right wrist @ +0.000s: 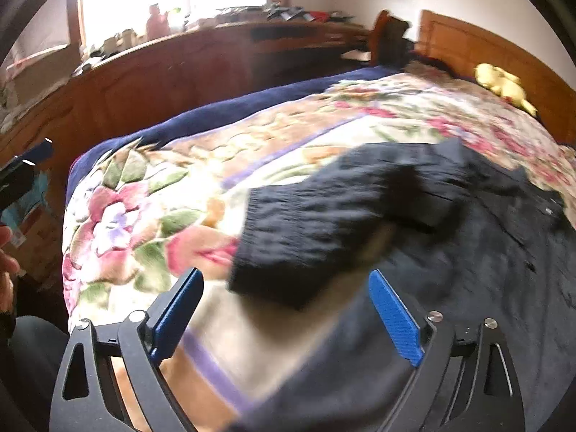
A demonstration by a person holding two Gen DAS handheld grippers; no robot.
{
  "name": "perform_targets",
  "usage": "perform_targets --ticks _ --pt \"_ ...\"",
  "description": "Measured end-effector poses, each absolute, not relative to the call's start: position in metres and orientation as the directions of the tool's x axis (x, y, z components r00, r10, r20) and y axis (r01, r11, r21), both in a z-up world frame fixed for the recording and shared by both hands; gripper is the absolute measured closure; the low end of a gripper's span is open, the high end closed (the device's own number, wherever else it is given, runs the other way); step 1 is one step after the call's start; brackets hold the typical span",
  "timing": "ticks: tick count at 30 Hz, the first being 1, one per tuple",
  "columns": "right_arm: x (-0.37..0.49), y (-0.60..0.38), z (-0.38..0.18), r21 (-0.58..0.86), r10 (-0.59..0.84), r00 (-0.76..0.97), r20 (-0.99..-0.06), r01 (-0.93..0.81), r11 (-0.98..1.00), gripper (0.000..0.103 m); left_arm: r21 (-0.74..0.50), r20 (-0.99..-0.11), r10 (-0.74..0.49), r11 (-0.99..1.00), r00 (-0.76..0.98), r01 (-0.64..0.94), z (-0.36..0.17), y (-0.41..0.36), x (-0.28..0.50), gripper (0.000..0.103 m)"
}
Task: Fold large clothes
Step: 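Carry the sleeve cuff across the jacket body toward the right gripper, then grasp the sleeve cuff with the right gripper while the left gripper opens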
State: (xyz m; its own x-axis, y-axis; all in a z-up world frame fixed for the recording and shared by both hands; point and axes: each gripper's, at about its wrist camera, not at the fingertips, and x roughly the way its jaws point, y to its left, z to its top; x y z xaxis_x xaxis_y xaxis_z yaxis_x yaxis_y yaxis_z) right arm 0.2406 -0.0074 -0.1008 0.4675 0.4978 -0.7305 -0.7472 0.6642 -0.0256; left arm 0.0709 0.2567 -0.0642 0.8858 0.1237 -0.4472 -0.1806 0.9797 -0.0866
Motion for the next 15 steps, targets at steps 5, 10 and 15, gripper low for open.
perform_targets --ticks 5,10,15 --pt "0.264 0.019 -0.126 -0.014 0.455 0.388 -0.802 -0.773 0.634 0.017 -0.084 -0.45 0.124 0.98 0.885 -0.18 -0.066 0.257 0.073 0.019" --pt "0.294 0.037 -0.152 -0.004 0.403 0.349 -0.846 -0.76 0.65 0.02 -0.081 -0.456 0.118 0.982 0.882 -0.173 -0.068 0.256 0.075 0.019" --pt "0.306 0.037 -0.153 -0.041 0.385 0.376 -0.843 -0.759 0.65 0.06 -0.079 -0.468 0.116 0.982 0.876 -0.172 -0.071 0.254 0.079 0.019"
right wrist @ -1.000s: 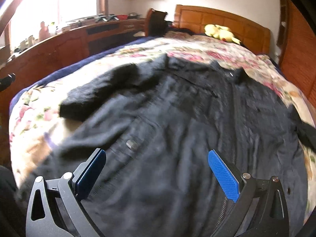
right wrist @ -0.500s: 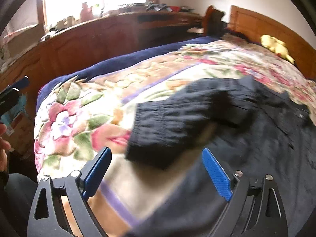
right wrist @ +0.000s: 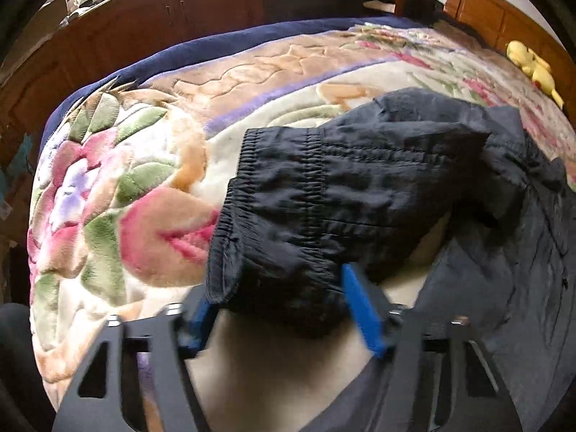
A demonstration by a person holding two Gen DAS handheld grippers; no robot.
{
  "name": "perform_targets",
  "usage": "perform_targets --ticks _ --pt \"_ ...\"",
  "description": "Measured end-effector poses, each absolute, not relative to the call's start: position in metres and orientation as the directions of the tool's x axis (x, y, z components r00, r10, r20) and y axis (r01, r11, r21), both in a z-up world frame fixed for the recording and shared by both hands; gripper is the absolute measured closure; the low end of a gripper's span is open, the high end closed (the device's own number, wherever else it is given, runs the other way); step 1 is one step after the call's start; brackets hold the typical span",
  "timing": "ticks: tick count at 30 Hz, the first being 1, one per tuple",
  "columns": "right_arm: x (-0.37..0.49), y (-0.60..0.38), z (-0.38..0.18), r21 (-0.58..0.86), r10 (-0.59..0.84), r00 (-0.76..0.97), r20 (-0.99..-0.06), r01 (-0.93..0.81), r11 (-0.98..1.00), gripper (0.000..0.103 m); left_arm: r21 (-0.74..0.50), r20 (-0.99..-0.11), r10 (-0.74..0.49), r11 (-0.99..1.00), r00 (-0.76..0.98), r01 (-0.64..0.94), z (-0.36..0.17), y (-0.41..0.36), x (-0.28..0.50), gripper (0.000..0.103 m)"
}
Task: Fold large clothes
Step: 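Grasp the sleeve cuff with the right gripper while the left gripper opens, then lay the cuff onto the jacket body and open the right gripper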
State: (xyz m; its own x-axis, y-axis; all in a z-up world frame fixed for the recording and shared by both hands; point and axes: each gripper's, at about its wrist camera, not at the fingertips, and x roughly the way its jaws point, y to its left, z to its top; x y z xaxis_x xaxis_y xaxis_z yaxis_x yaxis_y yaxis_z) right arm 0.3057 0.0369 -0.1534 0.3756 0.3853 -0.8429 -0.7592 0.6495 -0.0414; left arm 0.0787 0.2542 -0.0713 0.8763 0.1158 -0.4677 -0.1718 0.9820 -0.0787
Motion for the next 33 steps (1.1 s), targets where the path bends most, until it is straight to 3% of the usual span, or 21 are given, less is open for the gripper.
perform_targets --ticks 1,4,6,12,18,33 --pt "0.306 0.032 -0.148 -0.046 0.397 0.394 -0.829 -0.756 0.653 0.077 -0.084 -0.47 0.108 0.983 0.876 -0.166 -0.072 0.253 0.08 0.019" --pt "0.299 0.015 -0.131 -0.011 0.481 0.42 -0.77 -0.762 0.647 0.091 -0.087 -0.469 0.092 0.985 0.878 -0.15 -0.07 0.248 0.083 0.019" --pt "0.299 -0.002 -0.116 -0.005 0.508 0.456 -0.731 -0.747 0.664 0.093 -0.082 -0.463 0.09 0.986 0.881 -0.144 -0.069 0.243 0.086 0.019" --pt "0.294 -0.078 -0.068 0.028 0.541 0.582 -0.607 -0.666 0.746 0.094 -0.09 -0.476 0.034 0.992 0.879 -0.087 -0.068 0.22 0.102 0.019" --pt "0.28 -0.171 -0.038 0.026 0.488 0.7 -0.522 -0.559 0.829 0.097 -0.056 -0.481 -0.015 0.998 0.877 -0.014 -0.061 0.182 0.12 0.019" --pt "0.19 -0.29 -0.044 0.063 0.328 0.805 -0.494 -0.343 0.937 0.097 -0.035 -0.488 -0.113 0.993 0.866 0.111 -0.052 0.102 0.163 0.019"
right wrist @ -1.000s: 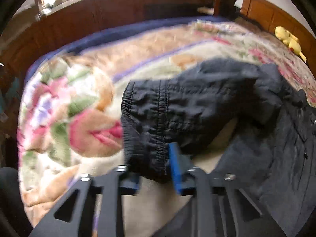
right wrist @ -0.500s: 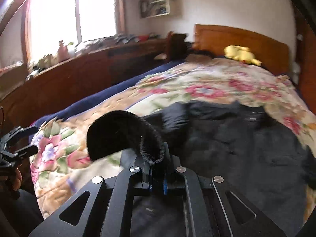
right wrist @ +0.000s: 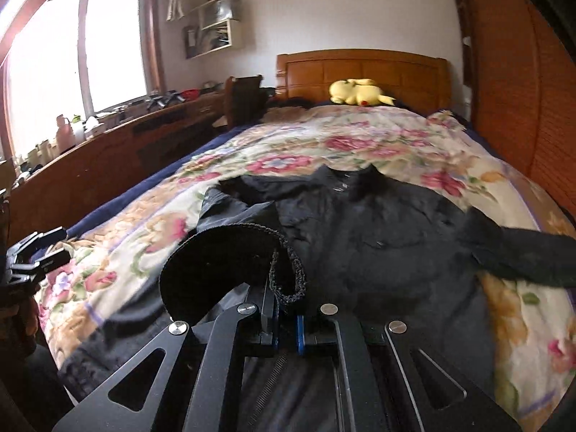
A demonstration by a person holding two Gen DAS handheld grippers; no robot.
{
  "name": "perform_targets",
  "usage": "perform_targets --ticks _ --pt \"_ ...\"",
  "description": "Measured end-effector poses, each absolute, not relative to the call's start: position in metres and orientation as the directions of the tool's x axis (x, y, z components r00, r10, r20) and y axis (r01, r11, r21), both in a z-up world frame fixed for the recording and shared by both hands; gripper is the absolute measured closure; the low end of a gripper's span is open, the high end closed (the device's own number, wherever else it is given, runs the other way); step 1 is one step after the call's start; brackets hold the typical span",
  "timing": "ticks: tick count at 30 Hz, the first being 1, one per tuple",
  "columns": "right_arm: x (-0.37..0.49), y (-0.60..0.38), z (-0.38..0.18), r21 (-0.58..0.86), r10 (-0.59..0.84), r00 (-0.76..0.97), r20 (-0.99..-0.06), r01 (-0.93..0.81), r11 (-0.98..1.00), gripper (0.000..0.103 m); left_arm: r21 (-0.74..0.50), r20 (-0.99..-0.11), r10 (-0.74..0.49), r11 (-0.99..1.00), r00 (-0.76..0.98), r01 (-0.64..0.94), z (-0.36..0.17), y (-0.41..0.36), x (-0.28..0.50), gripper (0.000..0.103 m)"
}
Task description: Fold large clothes
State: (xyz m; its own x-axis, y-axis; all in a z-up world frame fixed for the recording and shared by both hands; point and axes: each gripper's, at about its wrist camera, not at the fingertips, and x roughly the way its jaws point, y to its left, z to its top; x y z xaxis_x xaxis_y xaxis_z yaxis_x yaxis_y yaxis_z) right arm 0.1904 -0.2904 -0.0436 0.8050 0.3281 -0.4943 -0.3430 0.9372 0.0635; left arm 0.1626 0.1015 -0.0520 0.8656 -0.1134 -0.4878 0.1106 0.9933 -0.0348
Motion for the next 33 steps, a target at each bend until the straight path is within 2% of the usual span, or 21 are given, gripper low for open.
perform_targets --ticks 11,17,23,30,33 --pt "0.178 -0.32 -0.064 0.086 0.241 0.75 -0.615 -0.24 0.967 0.097 -0.028 -0.505 -0.175 0.982 0.845 0.187 -0.054 0.057 0.173 0.019" --pt "0.165 -0.306 -0.078 0.028 0.194 0.721 -0.665 -0.236 0.971 0.091 -0.029 -0.516 -0.179 0.981 0.838 0.192 -0.057 0.052 0.175 0.019" --pt "0.143 -0.288 -0.07 -0.049 0.155 0.731 -0.665 -0.25 0.967 0.08 -0.033 -0.511 -0.179 0.981 0.841 0.189 -0.056 0.053 0.174 0.019" --pt "0.13 -0.285 -0.057 -0.034 0.196 0.749 -0.632 -0.28 0.959 0.058 -0.033 -0.506 -0.182 0.981 0.843 0.191 -0.054 0.054 0.173 0.019" --pt "0.13 -0.281 -0.053 -0.041 0.205 0.751 -0.628 -0.295 0.955 0.055 -0.032 -0.507 -0.18 0.981 0.843 0.19 -0.055 0.053 0.173 0.019"
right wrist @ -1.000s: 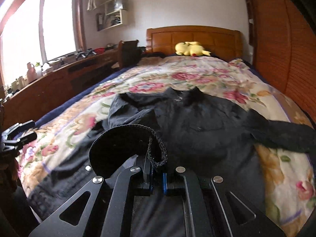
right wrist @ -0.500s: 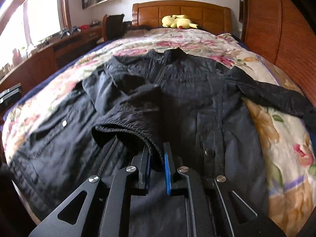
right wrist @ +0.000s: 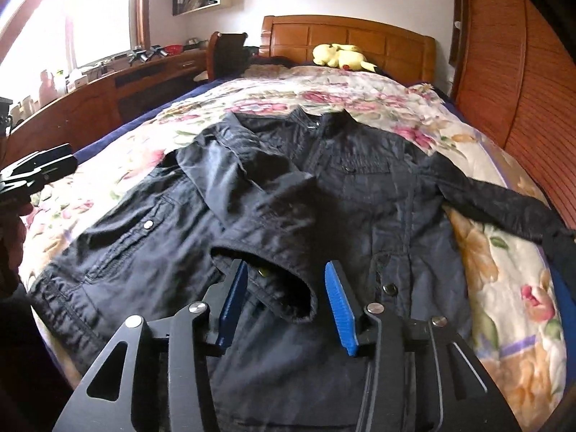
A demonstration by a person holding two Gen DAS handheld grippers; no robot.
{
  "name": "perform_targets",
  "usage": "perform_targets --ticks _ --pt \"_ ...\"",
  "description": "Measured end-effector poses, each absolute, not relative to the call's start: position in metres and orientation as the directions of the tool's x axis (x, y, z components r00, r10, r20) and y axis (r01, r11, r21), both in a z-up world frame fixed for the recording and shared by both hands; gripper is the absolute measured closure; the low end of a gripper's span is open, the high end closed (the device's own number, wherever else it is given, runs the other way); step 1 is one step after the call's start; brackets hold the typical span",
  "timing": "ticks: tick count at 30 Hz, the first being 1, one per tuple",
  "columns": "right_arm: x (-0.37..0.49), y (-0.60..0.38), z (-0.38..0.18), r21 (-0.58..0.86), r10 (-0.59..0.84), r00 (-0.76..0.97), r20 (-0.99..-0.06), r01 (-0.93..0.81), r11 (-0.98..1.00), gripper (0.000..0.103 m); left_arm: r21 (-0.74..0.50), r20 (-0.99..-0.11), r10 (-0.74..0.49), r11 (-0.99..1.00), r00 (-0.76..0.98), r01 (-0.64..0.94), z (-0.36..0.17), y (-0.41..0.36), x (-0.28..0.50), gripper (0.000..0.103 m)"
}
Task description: Fold large clothes
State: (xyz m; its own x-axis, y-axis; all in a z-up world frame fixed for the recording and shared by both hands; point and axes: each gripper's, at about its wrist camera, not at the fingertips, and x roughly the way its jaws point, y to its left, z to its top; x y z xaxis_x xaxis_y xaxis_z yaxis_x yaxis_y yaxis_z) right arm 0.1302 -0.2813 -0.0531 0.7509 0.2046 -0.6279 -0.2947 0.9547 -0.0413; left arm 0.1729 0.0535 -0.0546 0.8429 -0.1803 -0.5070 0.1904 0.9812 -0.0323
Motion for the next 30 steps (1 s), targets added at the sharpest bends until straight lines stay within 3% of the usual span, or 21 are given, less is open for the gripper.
perform_targets --ticks 16,26,30 --pt "0.178 -0.241 -0.072 -0.029 0.261 0.68 -0.685 -0.383 0.923 0.053 -0.032 -0.506 -0.18 0.981 0.843 0.19 -0.055 0.054 0.173 0.019" --pt "0.218 -0.228 -0.112 -0.206 0.083 0.65 -0.755 -0.356 0.911 0.052 -0.032 -0.507 -0.18 0.981 0.843 0.191 -0.055 0.053 0.173 0.019" --pt "0.228 -0.24 -0.114 -0.217 0.073 0.642 -0.763 -0.361 0.907 0.052 -0.028 -0.507 -0.18 0.981 0.843 0.193 -0.054 0.052 0.173 0.019"
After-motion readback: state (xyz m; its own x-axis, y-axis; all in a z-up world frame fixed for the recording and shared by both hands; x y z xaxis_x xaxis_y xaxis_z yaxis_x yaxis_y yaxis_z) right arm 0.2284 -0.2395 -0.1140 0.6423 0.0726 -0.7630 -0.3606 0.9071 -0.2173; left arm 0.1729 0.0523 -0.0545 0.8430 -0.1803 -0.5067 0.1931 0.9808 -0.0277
